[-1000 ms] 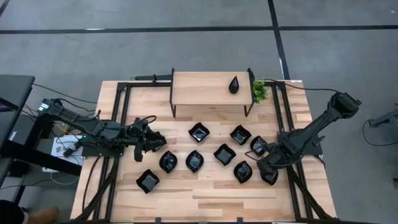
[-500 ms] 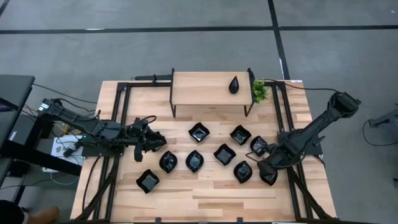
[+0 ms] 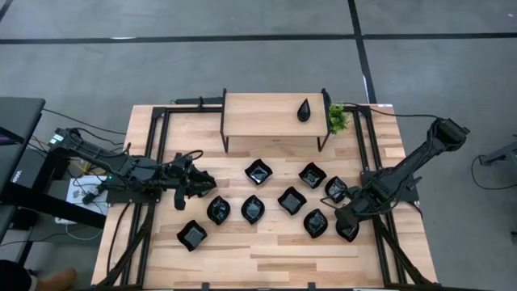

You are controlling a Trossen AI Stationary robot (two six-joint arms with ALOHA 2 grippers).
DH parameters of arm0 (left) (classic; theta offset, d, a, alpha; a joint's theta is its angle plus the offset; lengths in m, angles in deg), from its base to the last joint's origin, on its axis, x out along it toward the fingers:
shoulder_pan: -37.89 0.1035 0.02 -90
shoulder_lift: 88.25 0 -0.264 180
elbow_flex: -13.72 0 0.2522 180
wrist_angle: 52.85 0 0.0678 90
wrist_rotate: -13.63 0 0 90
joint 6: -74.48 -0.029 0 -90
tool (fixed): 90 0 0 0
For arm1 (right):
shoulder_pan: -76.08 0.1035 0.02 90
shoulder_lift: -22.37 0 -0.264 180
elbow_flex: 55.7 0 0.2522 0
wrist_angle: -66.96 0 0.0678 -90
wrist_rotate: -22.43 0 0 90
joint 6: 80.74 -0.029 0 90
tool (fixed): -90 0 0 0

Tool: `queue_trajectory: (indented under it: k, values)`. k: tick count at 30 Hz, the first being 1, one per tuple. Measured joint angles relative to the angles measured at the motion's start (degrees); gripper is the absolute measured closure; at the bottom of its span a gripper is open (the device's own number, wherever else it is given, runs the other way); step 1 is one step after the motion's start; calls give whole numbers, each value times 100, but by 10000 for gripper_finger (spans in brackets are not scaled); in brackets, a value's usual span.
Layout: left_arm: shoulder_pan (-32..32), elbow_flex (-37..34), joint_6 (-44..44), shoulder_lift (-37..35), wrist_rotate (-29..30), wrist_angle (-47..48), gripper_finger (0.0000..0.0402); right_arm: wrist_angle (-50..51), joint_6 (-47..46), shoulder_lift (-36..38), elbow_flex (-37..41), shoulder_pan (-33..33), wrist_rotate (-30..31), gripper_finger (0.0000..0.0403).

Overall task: Pick & Place Mini shaped plates
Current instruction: Put the leaf-shaped plate on the shelf

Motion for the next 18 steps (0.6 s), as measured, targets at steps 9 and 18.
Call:
queue_trajectory:
  k: [9, 18]
  values:
    - [0, 0, -1, -1, 0, 0, 257, -127, 2, -7, 1, 0, 158, 345]
    - [-2, 0, -2, 0, 0, 1, 257, -173, 288, -9, 0, 0, 243, 338]
